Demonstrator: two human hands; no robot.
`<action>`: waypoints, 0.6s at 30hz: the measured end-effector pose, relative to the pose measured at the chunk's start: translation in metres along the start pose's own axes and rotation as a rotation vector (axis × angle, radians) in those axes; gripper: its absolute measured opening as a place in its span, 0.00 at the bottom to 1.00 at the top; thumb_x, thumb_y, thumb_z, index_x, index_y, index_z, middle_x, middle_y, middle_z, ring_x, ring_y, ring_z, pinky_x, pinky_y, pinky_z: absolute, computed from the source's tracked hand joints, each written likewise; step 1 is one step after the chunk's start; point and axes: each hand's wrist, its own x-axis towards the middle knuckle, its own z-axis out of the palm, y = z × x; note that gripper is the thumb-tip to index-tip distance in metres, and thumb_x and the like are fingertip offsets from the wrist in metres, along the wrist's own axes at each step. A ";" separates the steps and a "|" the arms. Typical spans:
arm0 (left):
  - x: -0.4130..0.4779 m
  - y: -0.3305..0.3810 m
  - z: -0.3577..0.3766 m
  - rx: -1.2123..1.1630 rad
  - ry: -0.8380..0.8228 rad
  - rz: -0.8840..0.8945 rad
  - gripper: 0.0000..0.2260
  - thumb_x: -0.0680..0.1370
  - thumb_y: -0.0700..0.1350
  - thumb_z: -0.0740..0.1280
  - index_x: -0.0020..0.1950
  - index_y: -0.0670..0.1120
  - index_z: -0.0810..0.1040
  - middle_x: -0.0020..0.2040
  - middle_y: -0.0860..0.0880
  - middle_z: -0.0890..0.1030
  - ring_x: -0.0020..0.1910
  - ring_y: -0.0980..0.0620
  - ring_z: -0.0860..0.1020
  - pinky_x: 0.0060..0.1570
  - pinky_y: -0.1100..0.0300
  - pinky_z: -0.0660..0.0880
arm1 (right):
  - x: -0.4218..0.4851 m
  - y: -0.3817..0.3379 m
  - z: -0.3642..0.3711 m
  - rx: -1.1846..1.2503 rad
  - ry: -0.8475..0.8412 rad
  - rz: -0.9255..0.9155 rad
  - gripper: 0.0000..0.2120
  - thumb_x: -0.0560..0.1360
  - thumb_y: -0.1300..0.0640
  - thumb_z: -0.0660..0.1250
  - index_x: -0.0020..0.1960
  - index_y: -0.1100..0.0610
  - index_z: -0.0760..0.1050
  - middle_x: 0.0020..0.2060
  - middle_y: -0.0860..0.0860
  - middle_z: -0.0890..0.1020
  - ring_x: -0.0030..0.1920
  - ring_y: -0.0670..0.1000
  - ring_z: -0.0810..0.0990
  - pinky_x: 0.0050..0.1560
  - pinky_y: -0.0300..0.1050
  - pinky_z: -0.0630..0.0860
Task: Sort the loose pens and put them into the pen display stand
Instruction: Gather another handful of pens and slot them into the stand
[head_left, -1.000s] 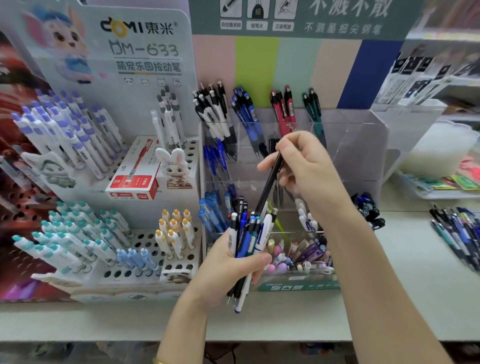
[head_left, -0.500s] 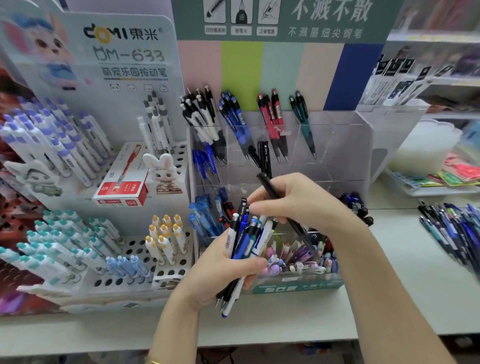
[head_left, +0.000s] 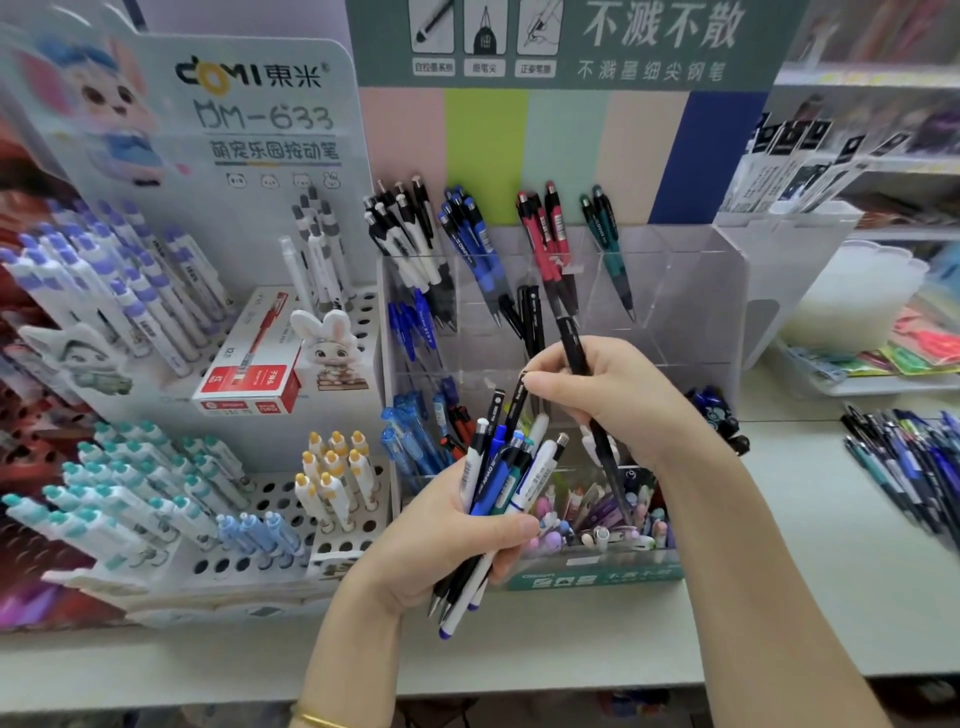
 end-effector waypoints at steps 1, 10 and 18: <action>0.000 -0.001 0.000 -0.003 -0.006 0.003 0.09 0.75 0.31 0.68 0.44 0.40 0.69 0.29 0.51 0.76 0.27 0.55 0.77 0.27 0.65 0.73 | 0.001 0.000 -0.001 -0.004 -0.030 -0.005 0.04 0.75 0.59 0.68 0.47 0.60 0.80 0.22 0.43 0.71 0.25 0.42 0.68 0.31 0.32 0.69; 0.004 -0.011 -0.001 0.034 -0.079 -0.045 0.11 0.71 0.39 0.72 0.48 0.39 0.73 0.34 0.47 0.79 0.28 0.49 0.73 0.29 0.60 0.73 | 0.016 0.005 -0.008 -0.063 -0.446 0.015 0.04 0.72 0.56 0.72 0.46 0.53 0.83 0.34 0.58 0.71 0.28 0.49 0.64 0.28 0.37 0.63; 0.009 -0.009 -0.003 0.068 -0.043 -0.055 0.17 0.67 0.44 0.75 0.48 0.40 0.71 0.35 0.39 0.75 0.29 0.47 0.72 0.29 0.59 0.73 | 0.023 0.011 -0.016 0.069 -0.185 0.010 0.08 0.75 0.58 0.69 0.38 0.56 0.74 0.24 0.53 0.68 0.25 0.49 0.65 0.27 0.38 0.65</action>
